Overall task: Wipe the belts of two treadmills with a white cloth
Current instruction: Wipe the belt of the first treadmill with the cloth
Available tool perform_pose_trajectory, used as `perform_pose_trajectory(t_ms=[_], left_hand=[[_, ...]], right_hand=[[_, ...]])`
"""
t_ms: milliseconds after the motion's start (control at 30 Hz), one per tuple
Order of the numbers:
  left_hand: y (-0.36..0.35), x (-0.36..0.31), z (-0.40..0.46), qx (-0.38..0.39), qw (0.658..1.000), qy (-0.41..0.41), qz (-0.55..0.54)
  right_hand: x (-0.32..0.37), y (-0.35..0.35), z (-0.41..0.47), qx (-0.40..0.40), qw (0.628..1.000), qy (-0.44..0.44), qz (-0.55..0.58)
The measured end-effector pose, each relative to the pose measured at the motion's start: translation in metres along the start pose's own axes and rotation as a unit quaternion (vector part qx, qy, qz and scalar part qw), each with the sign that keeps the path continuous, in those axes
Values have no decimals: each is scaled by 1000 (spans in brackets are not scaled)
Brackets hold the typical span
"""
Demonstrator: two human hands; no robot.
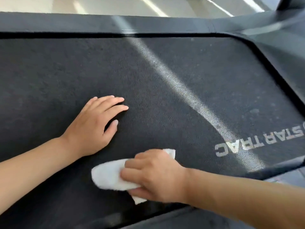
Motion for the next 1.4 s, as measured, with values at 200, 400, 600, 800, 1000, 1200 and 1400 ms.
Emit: perform_pose_trajectory(t_ms=[200, 400, 600, 800, 1000, 1200, 1400], left_hand=[[-4, -12, 0, -7, 1000, -10, 28], [-2, -11, 2, -9, 1000, -4, 9], [-3, -12, 4, -17, 1000, -6, 16], [-3, -13, 2, -14, 1000, -9, 23], [0, -13, 3, -19, 999, -16, 23], [0, -10, 1, -4, 1000, -15, 18], [3, 0, -8, 23, 999, -35, -1]], right_hand=[[-99, 62, -32, -146, 969, -188, -67], [-145, 103, -68, -230, 863, -436, -109], [21, -9, -32, 43, 998, 17, 33], [-110, 72, -27, -188, 957, -198, -93], [-124, 84, -31, -220, 920, -310, -97], [9, -5, -48, 90, 995, 11, 50], [-58, 67, -133, 98, 993, -18, -61]])
Point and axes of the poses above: each hand's wrist, its own z-axis towards the middle knuckle, its own y-axis out of the back of the hand, x = y × z, the point moved 4 cm from there along z, towards the middle knuckle, and after that the axes turned 8 degrees about z, right-handed, at the moved point
